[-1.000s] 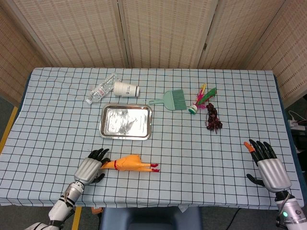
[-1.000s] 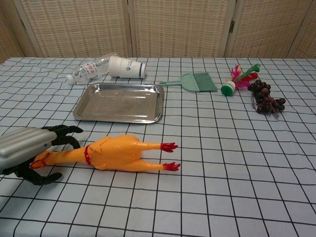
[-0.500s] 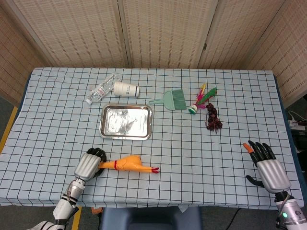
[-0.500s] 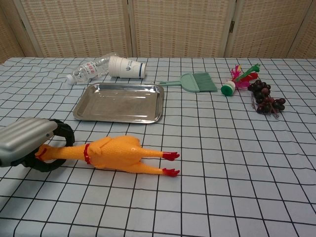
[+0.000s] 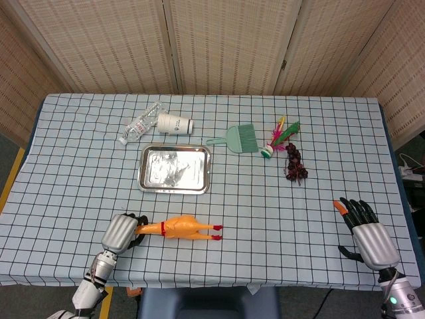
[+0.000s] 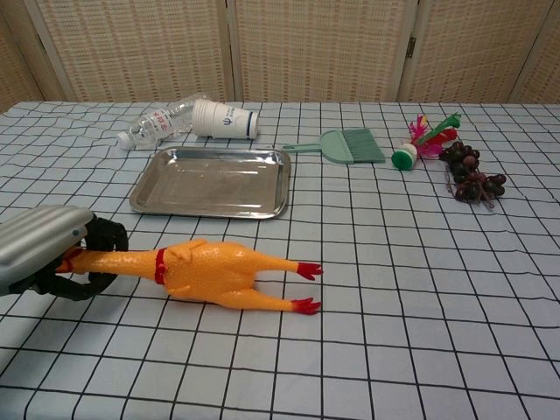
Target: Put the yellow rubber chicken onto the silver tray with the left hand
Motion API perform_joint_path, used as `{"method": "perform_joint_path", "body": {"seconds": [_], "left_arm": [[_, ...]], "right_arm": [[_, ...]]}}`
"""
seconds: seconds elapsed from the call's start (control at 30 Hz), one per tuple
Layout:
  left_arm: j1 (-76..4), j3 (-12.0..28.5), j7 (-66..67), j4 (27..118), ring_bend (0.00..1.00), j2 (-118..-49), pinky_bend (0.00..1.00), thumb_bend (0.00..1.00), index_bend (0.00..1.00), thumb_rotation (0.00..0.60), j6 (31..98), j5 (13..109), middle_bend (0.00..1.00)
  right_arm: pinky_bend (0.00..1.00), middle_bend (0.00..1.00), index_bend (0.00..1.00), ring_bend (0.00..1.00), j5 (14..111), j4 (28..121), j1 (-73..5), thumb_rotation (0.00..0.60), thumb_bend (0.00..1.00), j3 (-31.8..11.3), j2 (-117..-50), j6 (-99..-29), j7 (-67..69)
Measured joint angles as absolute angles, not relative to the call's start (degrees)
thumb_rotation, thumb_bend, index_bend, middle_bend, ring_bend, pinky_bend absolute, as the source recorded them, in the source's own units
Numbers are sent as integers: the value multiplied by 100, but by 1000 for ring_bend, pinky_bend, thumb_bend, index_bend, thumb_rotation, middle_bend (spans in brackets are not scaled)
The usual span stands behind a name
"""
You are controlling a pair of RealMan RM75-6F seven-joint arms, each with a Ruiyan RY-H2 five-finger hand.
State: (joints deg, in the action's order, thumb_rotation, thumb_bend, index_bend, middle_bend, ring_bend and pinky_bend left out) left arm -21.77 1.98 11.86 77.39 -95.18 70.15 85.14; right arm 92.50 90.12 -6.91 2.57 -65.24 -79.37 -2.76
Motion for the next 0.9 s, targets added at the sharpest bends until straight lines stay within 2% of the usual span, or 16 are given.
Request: {"method": "perform_joint_path", "body": {"seconds": [0.37,0.7,0.9], "left_arm": [[-2160,85,-28,7641,590,-9418,647,743,869,600,7259,8868,678],[-2109,29,-1603,7707,591,-9302,648,742,870,600,7465,9003,679],[-2154,9,-1615,7871,591,-9216,647,740,869,600,7366,9005,679]], "right_arm": [[0,0,0,0,9385,9325,-954,600,117,349,-6462,-7485,94],[0,0,0,0,9110,9998,-1461,600,118,208,-6275,-6695,47],[0,0,0,0,8724,10459,-1934,600,117,10,-6250,-5912,277]]}}
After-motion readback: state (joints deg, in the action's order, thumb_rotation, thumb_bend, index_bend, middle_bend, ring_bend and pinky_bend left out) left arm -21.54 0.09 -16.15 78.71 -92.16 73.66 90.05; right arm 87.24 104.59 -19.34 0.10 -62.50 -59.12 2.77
